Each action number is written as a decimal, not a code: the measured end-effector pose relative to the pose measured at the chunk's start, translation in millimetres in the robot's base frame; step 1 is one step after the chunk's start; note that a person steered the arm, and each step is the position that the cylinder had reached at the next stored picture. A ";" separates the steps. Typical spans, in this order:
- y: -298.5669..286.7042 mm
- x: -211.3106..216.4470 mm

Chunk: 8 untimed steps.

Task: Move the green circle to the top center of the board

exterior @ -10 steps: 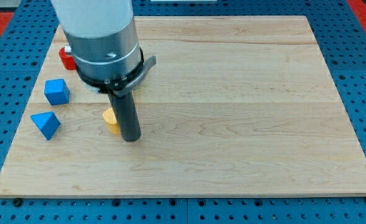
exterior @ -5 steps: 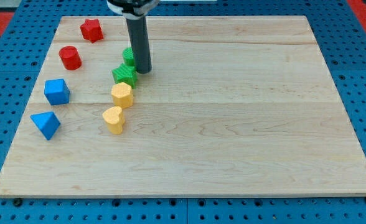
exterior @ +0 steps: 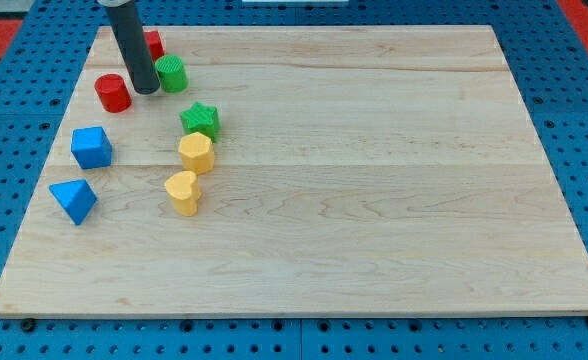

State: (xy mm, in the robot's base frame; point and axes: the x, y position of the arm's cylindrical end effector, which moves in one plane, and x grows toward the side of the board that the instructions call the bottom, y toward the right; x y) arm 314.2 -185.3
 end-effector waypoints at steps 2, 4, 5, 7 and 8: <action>85.3 -10.3; -2.3 -28.0; 66.4 -34.6; 35.8 -66.1; 88.6 -69.0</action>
State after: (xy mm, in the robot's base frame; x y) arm 245.2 -96.7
